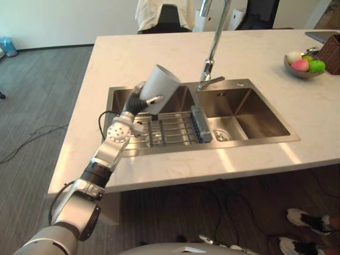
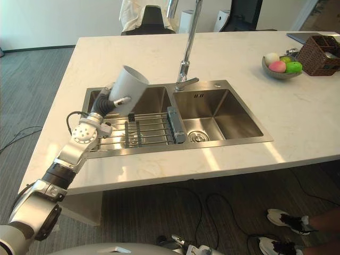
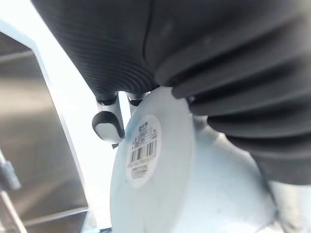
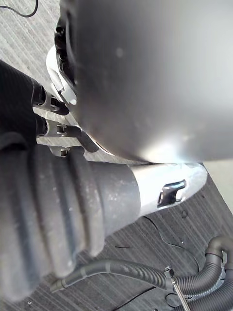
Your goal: Walk over to the sink, pick up the cup, carry it to the dishwasher, place the cup inside the dishwasher, then close the dishwasher door
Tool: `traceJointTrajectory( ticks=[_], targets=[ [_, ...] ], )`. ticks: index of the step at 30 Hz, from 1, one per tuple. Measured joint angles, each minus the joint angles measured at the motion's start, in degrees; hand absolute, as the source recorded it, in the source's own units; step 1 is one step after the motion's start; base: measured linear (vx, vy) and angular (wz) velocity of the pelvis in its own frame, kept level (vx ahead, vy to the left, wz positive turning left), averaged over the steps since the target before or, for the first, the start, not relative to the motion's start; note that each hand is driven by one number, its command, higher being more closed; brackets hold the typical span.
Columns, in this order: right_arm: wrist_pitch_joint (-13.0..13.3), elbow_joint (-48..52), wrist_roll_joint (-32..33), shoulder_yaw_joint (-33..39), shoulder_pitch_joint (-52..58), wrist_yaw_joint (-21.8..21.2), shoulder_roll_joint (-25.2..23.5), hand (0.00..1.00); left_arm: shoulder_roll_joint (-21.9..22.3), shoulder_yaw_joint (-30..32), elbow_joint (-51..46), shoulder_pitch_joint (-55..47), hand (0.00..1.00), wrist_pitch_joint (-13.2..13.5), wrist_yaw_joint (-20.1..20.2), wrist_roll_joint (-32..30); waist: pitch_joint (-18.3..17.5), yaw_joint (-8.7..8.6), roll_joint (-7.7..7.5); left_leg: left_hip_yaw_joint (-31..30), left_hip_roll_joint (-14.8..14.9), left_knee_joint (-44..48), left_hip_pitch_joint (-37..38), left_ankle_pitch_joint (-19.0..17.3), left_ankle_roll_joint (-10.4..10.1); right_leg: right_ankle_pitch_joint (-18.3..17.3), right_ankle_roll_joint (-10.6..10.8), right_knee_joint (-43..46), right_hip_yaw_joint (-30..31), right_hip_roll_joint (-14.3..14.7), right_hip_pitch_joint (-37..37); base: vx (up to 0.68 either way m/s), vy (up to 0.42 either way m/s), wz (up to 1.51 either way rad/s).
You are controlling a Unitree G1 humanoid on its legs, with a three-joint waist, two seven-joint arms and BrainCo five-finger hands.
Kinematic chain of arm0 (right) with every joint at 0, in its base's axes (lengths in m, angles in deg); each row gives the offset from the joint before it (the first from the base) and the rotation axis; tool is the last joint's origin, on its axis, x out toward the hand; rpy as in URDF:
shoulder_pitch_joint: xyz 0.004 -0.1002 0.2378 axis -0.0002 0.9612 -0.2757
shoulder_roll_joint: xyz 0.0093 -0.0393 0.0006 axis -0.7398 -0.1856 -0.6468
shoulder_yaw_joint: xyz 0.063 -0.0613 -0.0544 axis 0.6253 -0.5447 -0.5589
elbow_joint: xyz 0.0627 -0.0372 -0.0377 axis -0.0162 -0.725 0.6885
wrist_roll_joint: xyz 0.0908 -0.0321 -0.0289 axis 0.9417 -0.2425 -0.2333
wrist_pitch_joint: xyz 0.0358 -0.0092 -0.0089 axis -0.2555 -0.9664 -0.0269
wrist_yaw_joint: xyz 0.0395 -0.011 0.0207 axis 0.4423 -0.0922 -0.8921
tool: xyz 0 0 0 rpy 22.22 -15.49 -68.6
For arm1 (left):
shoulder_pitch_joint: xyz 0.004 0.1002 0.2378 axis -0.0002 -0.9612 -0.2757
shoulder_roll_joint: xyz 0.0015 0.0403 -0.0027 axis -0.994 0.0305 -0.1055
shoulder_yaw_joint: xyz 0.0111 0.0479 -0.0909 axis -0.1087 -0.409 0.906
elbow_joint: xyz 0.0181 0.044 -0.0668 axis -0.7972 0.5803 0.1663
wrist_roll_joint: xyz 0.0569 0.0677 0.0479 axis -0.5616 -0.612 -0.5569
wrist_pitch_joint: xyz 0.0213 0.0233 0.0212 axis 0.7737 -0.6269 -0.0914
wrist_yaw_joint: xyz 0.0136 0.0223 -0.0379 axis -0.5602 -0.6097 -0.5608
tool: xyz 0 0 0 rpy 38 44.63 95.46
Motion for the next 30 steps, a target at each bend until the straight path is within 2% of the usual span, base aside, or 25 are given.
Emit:
traceJointTrajectory(
  ticks=[1, 3, 5, 7, 9, 11, 13, 18, 19, 21, 24, 25, 28, 30],
  targets=[
    [0.08, 0.01, 0.76, 0.35, 0.20, 0.20, 0.00, 0.00, 0.04, 0.89, -1.51, -0.99, 1.00, -0.07, 0.07, 2.04, 0.01, 0.14, -0.01, -0.02, -0.01, 0.00, 0.00, 0.00, 0.00, -0.03, 0.00, 0.00, -0.02, -0.02, 0.01, -0.03, -0.010, 0.00],
    [1.10, 0.15, 5.08, 2.26, 2.42, 1.02, -0.16, 0.00, 1.16, 4.56, -7.31, -5.22, 1.00, -0.04, 0.40, 10.74, -0.04, 1.30, -0.04, -0.41, 0.03, 0.00, -0.16, 0.08, 0.03, -0.02, -0.04, 0.01, 0.05, -0.13, -0.02, -0.03, -0.010, 0.05],
    [1.32, 1.46, 7.04, 3.41, 3.64, 1.64, -0.60, 0.00, 2.25, 6.91, -13.32, -9.05, 1.00, 0.35, 0.57, 13.70, -0.05, 2.25, -0.08, -1.14, -0.01, 0.01, -0.29, 0.15, 0.06, -0.08, -0.12, 0.15, -0.18, -0.16, -0.01, -0.03, -0.015, 0.12],
    [1.47, 2.38, 8.01, 4.02, 5.35, 2.67, -1.11, 0.00, 2.62, 7.47, -19.17, -12.85, 1.00, 1.94, 0.53, 14.15, -0.13, 3.18, -0.20, -1.53, -0.01, 0.01, -0.29, 0.22, 0.05, -0.27, -0.19, 0.56, -0.38, -0.16, -0.02, -0.03, -0.016, 0.11],
    [1.63, 2.46, 9.25, 4.47, 6.16, 3.75, -1.48, 0.00, 3.59, 7.34, -24.96, -15.90, 1.00, 4.96, 1.03, 12.26, -0.38, 4.46, -0.49, -2.75, -0.08, 0.00, -0.64, 0.36, 0.16, -0.40, -0.21, 0.90, -1.45, -0.24, -0.09, -0.04, -0.014, 0.24],
    [2.34, 2.44, 9.89, 4.63, 6.60, 4.86, -2.10, 0.00, 4.31, 7.91, -28.06, -17.14, 1.00, 6.68, 1.10, 11.12, -0.84, 5.39, -0.88, -3.22, -0.12, 0.01, -1.14, 0.50, -0.10, -0.58, -0.23, 1.51, -1.81, -0.27, -0.70, -0.06, -0.008, 0.21],
    [2.93, 2.39, 10.68, 5.24, 6.93, 4.96, -2.28, 0.00, 5.07, 10.01, -30.18, -18.70, 1.00, 8.62, 0.74, 10.58, -1.10, 5.62, -1.09, -3.56, -0.12, 0.00, -1.30, 0.69, -0.11, -0.59, -0.23, 1.82, -1.94, -0.30, -0.88, -0.06, 0.000, 0.06],
    [4.91, 2.47, 11.03, 6.82, 8.44, 4.97, -3.41, 0.00, 6.25, 14.25, -32.58, -22.52, 1.00, 14.21, -6.09, 5.50, -2.74, 5.60, -1.54, -4.69, -0.16, 0.00, -2.01, 1.22, -0.14, -0.58, -0.24, 2.13, -3.07, -0.33, -1.19, -0.05, -0.002, 0.12],
    [5.03, 2.46, 11.04, 6.82, 8.78, 5.01, -3.42, 0.00, 7.57, 15.23, -35.07, -23.79, 1.00, 16.96, -9.27, 1.54, -2.96, 5.93, -1.51, -4.91, -0.16, 0.00, -2.27, 1.38, -0.15, -0.59, -0.26, 2.40, -3.22, -0.33, -1.51, -0.04, 0.003, 0.06],
    [5.06, 2.45, 11.04, 6.83, 8.93, 5.03, -3.40, 0.00, 7.76, 15.68, -36.71, -24.27, 1.00, 18.73, -11.09, -1.46, -3.06, 6.40, -1.53, -5.08, -0.16, 0.00, -2.27, 1.44, -0.19, -0.59, -0.26, 2.43, -3.31, -0.33, -1.49, -0.02, 0.002, 0.03],
    [5.06, 2.43, 11.05, 6.83, 9.06, 5.26, -3.45, 0.00, 8.04, 15.93, -38.86, -24.58, 1.00, 19.80, -12.67, -3.86, -3.62, 6.90, -1.55, -5.47, -0.17, 0.00, -2.26, 1.69, -0.28, -0.59, -0.26, 2.43, -3.67, -0.33, -1.33, -0.01, 0.002, 0.06],
    [6.23, 2.33, 10.95, 6.80, 9.19, 7.24, -3.62, 0.00, 8.63, 15.91, -39.63, -25.70, 1.00, 19.78, -13.84, -6.98, -4.91, 7.04, -1.61, -6.00, -0.33, 0.00, -2.34, 2.10, -0.30, -0.64, -0.28, 2.32, -4.30, -0.44, -1.15, 0.00, 0.001, 0.03],
    [6.23, 2.33, 10.95, 6.80, 9.22, 7.24, -3.60, 0.00, 8.64, 15.88, -39.64, -25.70, 1.00, 19.78, -13.84, -6.98, -4.91, 6.86, -1.61, -5.87, -0.32, 0.01, -2.28, 2.10, -0.29, -0.63, -0.29, 2.30, -4.18, -0.43, -1.24, 0.00, 0.000, -0.03],
    [6.33, 2.37, 10.95, 6.70, 9.97, 7.26, -3.42, 0.00, 9.20, 15.96, -39.64, -25.76, 1.00, 19.78, -14.04, -6.96, -4.99, 6.69, -1.47, -3.53, 0.04, 0.06, -2.20, 1.89, -0.32, -0.67, -0.11, 1.76, -2.94, -0.28, -2.09, -0.01, 0.009, -0.38]
  ],
)
